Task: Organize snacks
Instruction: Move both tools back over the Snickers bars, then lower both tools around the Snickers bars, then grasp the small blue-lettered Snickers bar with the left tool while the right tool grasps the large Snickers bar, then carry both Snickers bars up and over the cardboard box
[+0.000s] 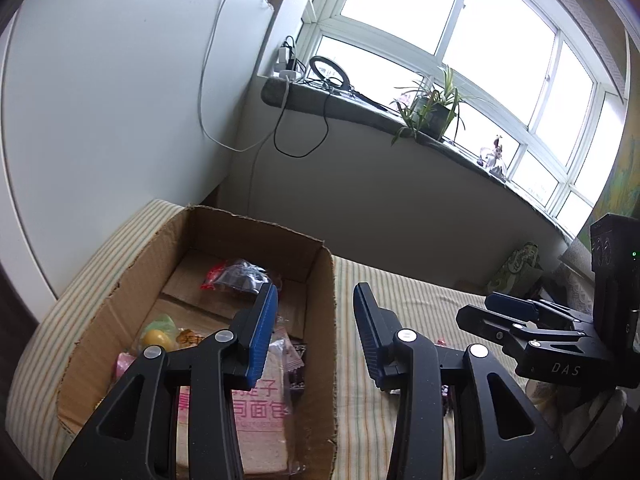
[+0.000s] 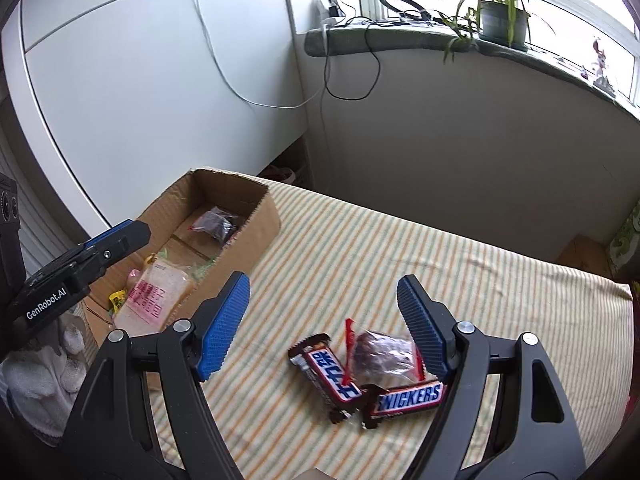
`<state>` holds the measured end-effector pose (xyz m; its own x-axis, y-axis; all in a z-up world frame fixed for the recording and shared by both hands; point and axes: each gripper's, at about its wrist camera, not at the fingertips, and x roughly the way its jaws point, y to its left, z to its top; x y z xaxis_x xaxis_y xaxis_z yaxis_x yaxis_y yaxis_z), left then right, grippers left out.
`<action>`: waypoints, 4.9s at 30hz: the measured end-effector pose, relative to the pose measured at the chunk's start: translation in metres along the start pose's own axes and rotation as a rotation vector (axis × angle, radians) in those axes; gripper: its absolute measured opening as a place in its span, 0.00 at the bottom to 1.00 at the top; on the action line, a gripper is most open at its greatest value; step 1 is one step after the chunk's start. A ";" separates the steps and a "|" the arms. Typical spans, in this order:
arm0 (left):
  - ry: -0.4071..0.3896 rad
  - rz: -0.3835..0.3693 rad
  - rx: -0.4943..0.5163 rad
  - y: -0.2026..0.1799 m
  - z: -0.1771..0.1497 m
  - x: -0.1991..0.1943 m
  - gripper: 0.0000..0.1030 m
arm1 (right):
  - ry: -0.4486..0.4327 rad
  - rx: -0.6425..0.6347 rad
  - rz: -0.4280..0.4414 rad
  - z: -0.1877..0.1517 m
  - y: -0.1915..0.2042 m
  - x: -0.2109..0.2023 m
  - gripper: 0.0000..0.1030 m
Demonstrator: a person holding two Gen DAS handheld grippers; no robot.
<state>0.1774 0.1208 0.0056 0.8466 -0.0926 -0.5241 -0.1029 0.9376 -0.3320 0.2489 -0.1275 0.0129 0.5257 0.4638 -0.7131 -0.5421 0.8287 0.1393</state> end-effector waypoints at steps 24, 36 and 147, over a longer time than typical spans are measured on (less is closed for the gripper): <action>0.221 -0.161 0.173 -0.091 -0.056 0.040 0.54 | 0.175 0.029 -0.031 -0.077 -0.077 0.015 0.79; 0.347 -0.152 0.175 -0.103 -0.077 0.073 0.54 | 0.162 -0.053 -0.029 -0.094 -0.060 0.015 0.82; 0.175 -0.139 0.195 -0.074 -0.048 0.034 0.28 | 0.049 0.042 -0.082 -0.048 -0.035 -0.008 0.29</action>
<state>0.1889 0.0321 -0.0248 0.7407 -0.2648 -0.6174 0.1238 0.9571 -0.2620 0.2317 -0.1751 -0.0194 0.5338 0.3789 -0.7559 -0.4704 0.8760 0.1069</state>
